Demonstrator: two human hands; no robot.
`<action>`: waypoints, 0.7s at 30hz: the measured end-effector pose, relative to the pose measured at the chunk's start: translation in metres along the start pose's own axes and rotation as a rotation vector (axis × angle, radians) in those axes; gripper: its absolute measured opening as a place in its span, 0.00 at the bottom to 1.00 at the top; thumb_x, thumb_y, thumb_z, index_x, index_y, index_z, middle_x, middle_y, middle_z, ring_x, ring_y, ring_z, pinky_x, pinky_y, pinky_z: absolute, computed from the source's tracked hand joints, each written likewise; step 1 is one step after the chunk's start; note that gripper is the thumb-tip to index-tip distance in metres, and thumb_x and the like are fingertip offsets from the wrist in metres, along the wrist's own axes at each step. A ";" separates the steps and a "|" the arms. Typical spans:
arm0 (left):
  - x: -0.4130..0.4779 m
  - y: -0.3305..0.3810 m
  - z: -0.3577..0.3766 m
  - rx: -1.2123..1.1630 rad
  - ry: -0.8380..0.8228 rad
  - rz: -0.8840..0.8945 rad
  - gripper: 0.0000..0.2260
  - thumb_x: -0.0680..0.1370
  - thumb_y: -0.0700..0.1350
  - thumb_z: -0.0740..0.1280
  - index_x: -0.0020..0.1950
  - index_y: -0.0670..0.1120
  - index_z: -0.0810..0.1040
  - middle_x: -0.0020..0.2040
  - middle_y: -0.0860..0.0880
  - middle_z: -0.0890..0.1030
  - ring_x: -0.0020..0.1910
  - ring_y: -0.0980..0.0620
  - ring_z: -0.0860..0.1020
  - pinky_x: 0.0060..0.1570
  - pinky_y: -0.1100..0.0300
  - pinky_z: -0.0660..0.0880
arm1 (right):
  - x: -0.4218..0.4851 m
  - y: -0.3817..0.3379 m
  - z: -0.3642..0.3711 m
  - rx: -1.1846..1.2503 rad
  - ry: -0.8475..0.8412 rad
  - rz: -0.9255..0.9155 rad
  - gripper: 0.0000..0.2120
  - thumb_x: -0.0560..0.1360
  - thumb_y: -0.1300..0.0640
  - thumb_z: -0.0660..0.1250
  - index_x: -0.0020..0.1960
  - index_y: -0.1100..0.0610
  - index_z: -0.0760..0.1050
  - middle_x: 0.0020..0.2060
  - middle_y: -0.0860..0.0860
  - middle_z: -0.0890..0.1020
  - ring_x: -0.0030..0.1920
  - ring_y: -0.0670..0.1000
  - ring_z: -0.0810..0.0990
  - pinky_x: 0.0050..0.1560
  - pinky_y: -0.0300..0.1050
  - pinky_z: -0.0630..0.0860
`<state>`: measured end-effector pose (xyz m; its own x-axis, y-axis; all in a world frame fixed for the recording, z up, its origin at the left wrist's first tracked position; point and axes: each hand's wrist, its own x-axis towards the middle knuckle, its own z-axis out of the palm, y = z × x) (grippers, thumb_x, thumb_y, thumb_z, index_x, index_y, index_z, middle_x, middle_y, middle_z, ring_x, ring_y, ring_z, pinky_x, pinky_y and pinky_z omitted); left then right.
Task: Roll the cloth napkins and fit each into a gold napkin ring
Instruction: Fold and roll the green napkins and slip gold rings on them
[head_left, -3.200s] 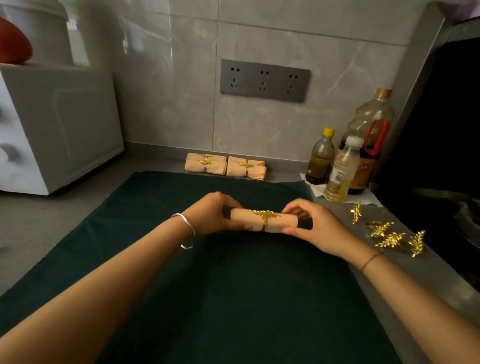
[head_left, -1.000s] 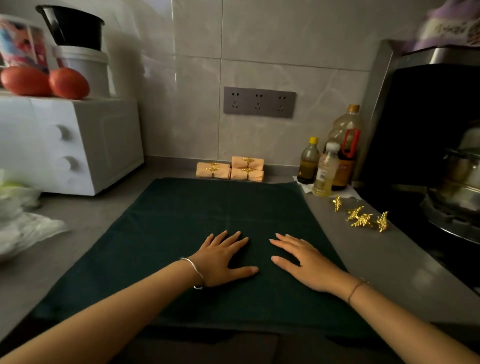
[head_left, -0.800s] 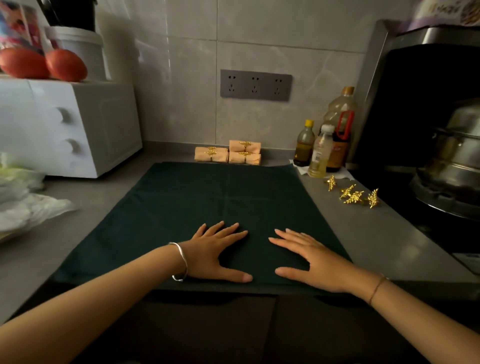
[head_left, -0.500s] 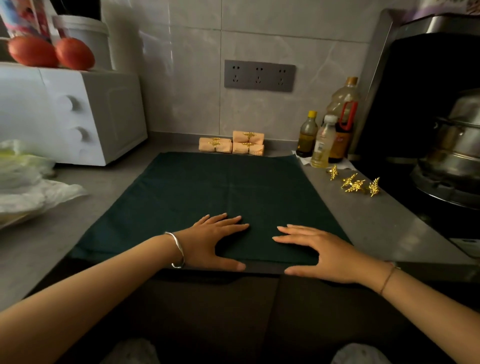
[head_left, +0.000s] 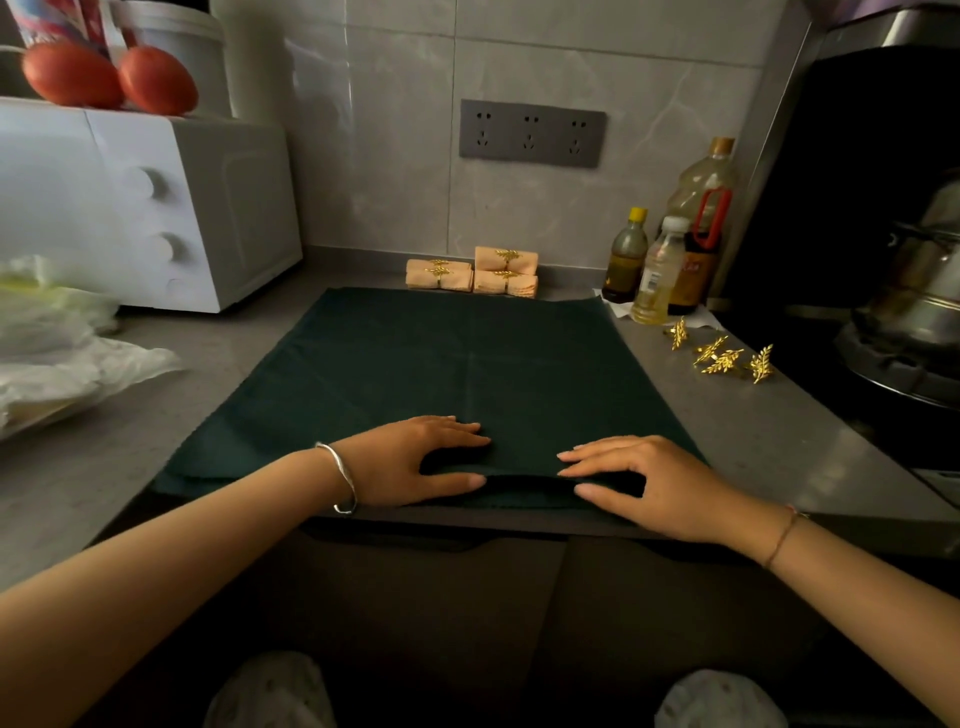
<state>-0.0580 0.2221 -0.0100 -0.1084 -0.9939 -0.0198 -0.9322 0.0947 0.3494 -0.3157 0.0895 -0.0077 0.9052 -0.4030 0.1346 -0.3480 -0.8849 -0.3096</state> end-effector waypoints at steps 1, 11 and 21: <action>-0.001 0.000 -0.002 0.006 0.012 -0.002 0.25 0.76 0.62 0.58 0.73 0.59 0.62 0.73 0.60 0.61 0.73 0.61 0.56 0.73 0.62 0.53 | 0.001 -0.001 -0.001 -0.004 0.024 -0.004 0.12 0.76 0.46 0.63 0.59 0.40 0.76 0.58 0.31 0.74 0.60 0.30 0.69 0.63 0.28 0.64; -0.027 -0.036 -0.047 0.153 -0.022 -0.139 0.16 0.80 0.49 0.61 0.67 0.51 0.73 0.62 0.53 0.77 0.59 0.54 0.76 0.63 0.58 0.69 | 0.015 0.009 -0.028 -0.172 -0.148 0.102 0.16 0.78 0.49 0.61 0.65 0.44 0.71 0.61 0.37 0.75 0.57 0.36 0.74 0.59 0.31 0.69; -0.011 -0.052 -0.105 -0.072 -0.032 -0.275 0.05 0.78 0.51 0.62 0.46 0.59 0.76 0.44 0.60 0.79 0.40 0.66 0.77 0.45 0.72 0.69 | 0.031 0.020 -0.103 0.218 -0.140 0.234 0.07 0.74 0.52 0.64 0.44 0.50 0.80 0.39 0.47 0.84 0.41 0.43 0.81 0.44 0.32 0.75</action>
<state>0.0276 0.2226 0.0706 0.1333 -0.9792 -0.1528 -0.9012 -0.1839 0.3925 -0.3200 0.0355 0.0868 0.8372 -0.5395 -0.0899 -0.5033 -0.6955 -0.5129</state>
